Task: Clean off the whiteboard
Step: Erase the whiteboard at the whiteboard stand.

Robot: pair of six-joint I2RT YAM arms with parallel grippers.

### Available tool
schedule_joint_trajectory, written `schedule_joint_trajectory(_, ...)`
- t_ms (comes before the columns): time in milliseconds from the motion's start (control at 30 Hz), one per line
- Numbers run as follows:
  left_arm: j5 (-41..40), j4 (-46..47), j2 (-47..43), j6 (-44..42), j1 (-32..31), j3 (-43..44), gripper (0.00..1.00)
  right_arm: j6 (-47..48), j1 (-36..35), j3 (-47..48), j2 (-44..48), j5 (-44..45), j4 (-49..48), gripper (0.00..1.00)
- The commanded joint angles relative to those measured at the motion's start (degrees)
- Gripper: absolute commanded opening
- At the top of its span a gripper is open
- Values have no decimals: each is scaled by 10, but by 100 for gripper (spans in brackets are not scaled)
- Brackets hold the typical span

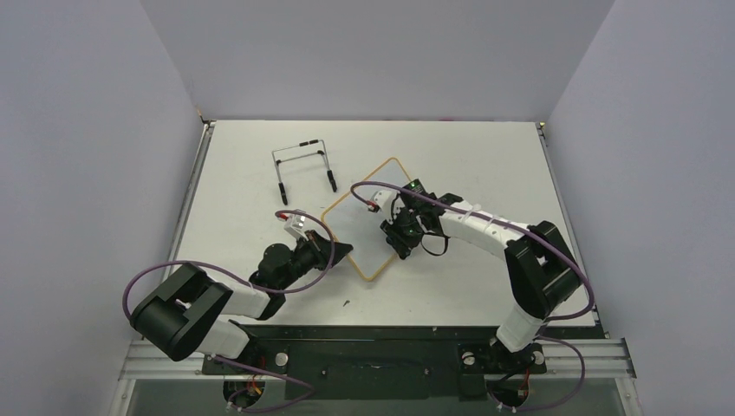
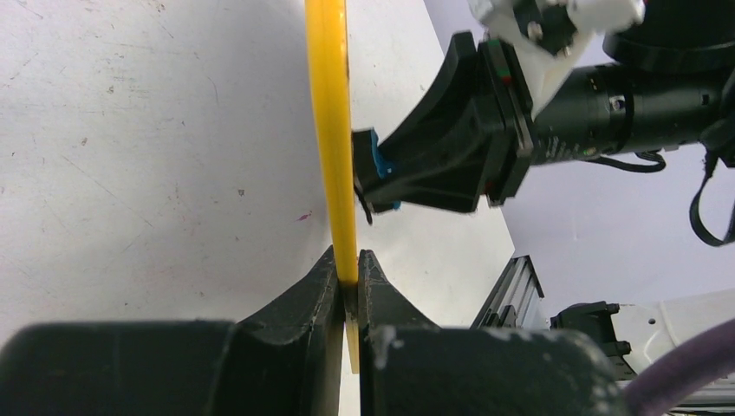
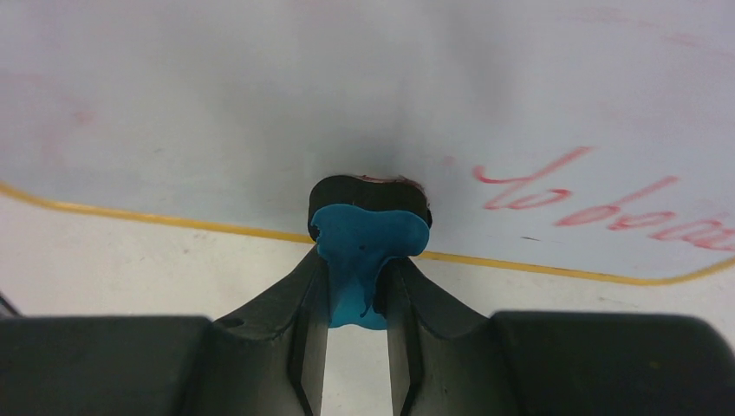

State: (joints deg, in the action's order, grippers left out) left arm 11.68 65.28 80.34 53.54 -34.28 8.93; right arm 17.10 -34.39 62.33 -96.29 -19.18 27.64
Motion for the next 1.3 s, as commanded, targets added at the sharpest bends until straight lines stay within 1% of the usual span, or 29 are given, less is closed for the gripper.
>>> schedule_joint_trajectory(0,56,74,-8,6,-3,13,0,56,-58,0,17,-94,42,0)
schedule_joint_trajectory(67,57,73,-13,5,0,10,0,44,-59,-7,28,-81,25,0)
schedule_joint_trajectory(100,57,72,-16,5,2,9,0,36,-56,-12,31,-52,16,0)
schedule_joint_trajectory(167,58,71,-18,4,4,7,0,6,-35,-17,27,-11,-10,0)
schedule_joint_trajectory(267,60,74,-15,5,6,7,0,-25,10,-20,16,8,-23,0)
schedule_joint_trajectory(333,62,79,-10,6,6,7,0,-25,18,-26,16,-1,-20,0)
schedule_joint_trajectory(433,65,93,-1,10,6,7,0,-5,13,-22,10,-50,1,0)
schedule_joint_trajectory(500,68,102,3,14,7,7,0,14,-1,-16,4,-78,23,0)
schedule_joint_trajectory(600,70,105,2,14,8,4,0,39,-41,-13,7,-117,48,0)
schedule_joint_trajectory(633,70,104,2,14,8,4,0,50,-59,-13,11,-123,53,0)
schedule_joint_trajectory(733,71,103,0,14,11,2,0,54,-76,-13,29,-121,49,0)
schedule_joint_trajectory(800,74,102,0,13,12,4,0,38,-62,-17,34,-101,32,0)
schedule_joint_trajectory(833,76,102,1,14,12,5,0,18,-45,-19,35,-88,13,0)
schedule_joint_trajectory(867,77,103,2,14,12,5,0,8,-35,-25,36,-56,3,0)
schedule_joint_trajectory(933,83,108,7,15,12,7,0,-40,3,-30,36,-12,-27,0)
schedule_joint_trajectory(1000,88,115,12,17,12,8,0,-59,40,-30,32,18,-44,0)
schedule_joint_trajectory(1067,97,124,18,20,12,11,0,-63,65,-29,27,21,-48,0)
schedule_joint_trajectory(1167,124,143,38,29,11,22,0,-60,64,-23,20,4,-48,0)
schedule_joint_trajectory(1267,134,165,57,43,10,26,0,-43,35,-16,19,-22,-33,0)
